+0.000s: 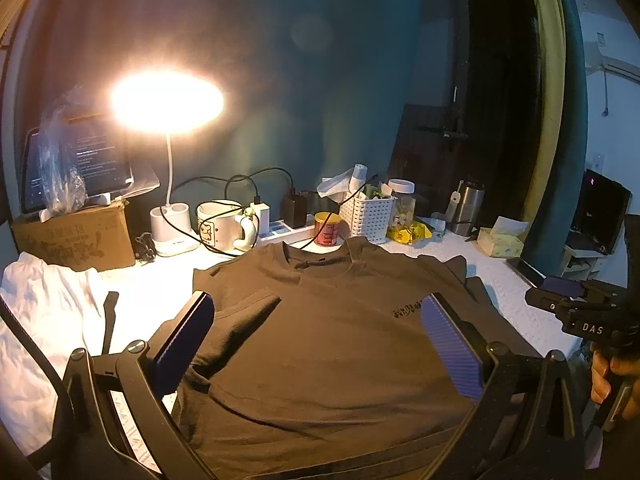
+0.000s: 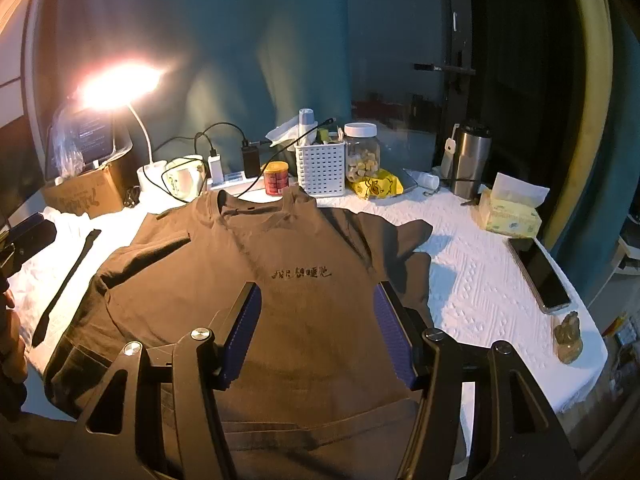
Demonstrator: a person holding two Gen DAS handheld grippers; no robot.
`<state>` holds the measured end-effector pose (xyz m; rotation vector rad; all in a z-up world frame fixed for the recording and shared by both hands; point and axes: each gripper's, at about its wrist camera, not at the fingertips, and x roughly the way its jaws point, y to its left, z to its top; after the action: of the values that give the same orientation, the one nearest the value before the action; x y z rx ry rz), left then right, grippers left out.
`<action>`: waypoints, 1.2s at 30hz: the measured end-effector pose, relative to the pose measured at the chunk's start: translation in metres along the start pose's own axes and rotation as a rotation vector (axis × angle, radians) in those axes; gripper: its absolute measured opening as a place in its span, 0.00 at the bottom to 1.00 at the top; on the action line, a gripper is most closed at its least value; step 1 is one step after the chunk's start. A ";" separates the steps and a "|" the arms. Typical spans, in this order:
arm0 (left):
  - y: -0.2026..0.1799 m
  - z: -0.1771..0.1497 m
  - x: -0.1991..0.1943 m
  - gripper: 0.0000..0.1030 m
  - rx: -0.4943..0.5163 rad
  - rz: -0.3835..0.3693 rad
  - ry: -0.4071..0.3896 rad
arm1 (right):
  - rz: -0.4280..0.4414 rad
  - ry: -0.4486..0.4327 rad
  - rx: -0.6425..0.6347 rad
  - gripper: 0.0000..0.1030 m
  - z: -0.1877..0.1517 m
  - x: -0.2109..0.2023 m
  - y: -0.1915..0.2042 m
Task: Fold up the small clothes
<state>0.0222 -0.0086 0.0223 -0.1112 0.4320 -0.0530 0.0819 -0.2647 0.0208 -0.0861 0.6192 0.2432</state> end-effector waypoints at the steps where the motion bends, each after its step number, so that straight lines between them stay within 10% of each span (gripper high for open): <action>1: 0.001 0.000 0.000 0.99 -0.004 0.000 -0.001 | -0.001 0.001 0.001 0.60 0.000 0.000 0.000; 36: 0.000 0.004 0.022 0.99 -0.010 0.007 0.033 | -0.006 0.046 0.021 0.60 0.007 0.021 -0.017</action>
<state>0.0437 -0.0101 0.0171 -0.1193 0.4653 -0.0456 0.1067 -0.2757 0.0143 -0.0731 0.6670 0.2289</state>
